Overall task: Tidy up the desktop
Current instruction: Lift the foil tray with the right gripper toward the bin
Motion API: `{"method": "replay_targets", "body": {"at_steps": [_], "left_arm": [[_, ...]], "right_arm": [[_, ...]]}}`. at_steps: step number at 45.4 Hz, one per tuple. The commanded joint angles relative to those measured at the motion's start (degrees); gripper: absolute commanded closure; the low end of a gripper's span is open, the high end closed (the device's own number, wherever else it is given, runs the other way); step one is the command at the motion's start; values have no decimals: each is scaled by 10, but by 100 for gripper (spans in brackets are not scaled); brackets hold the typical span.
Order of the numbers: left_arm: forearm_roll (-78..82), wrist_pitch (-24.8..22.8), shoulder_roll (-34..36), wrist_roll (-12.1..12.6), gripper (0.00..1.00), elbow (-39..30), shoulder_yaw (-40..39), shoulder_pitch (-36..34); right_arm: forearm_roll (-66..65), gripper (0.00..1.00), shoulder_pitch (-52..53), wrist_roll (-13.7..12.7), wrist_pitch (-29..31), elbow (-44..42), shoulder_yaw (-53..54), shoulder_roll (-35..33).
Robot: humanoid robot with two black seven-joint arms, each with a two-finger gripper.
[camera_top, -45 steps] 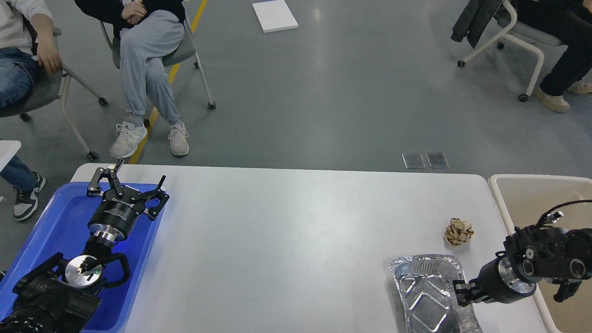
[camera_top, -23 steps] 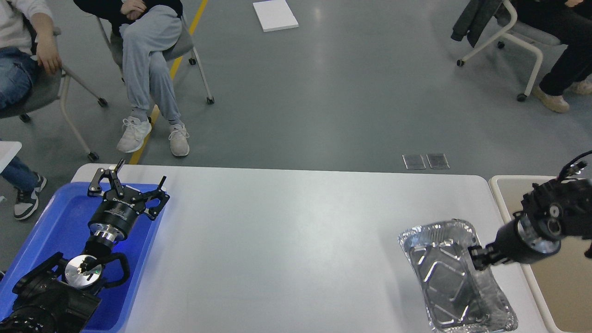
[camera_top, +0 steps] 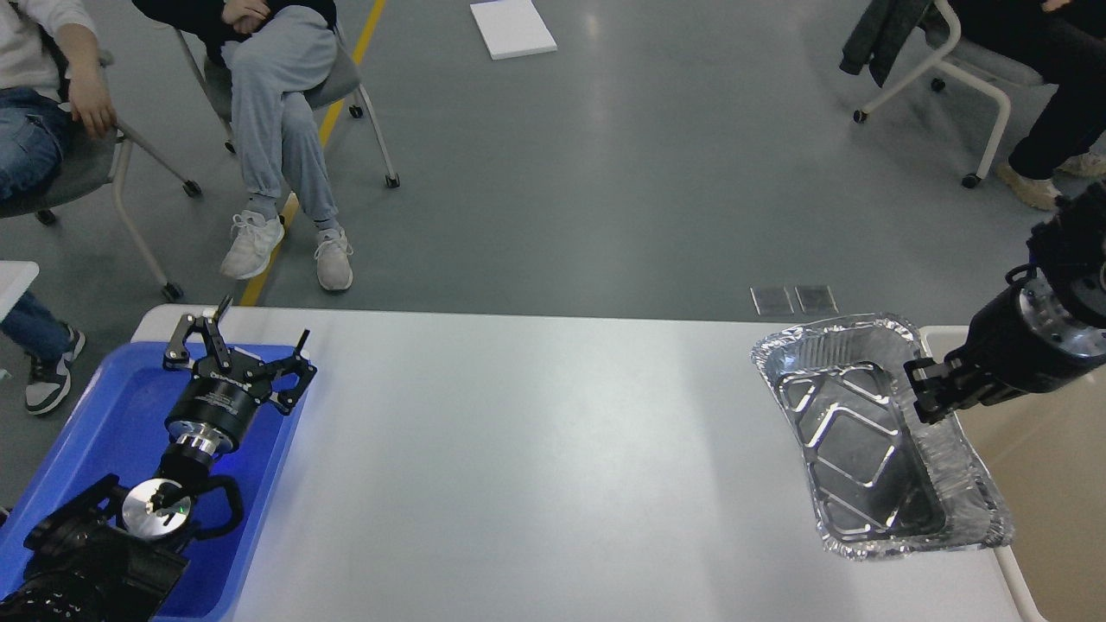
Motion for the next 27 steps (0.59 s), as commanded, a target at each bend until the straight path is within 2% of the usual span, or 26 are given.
{"method": "replay_targets", "body": {"at_steps": [1,10,27], "left_arm": [[0,0,0,0,0,0,0,0],[0,0,0,0,0,0,0,0],[0,0,0,0,0,0,0,0]], "right_arm": [[23,100,100,0,65,14,-20,7],[23,100,136,0,94,14,-20,7],[24,100,125,0,89,8,-20,4]]}}
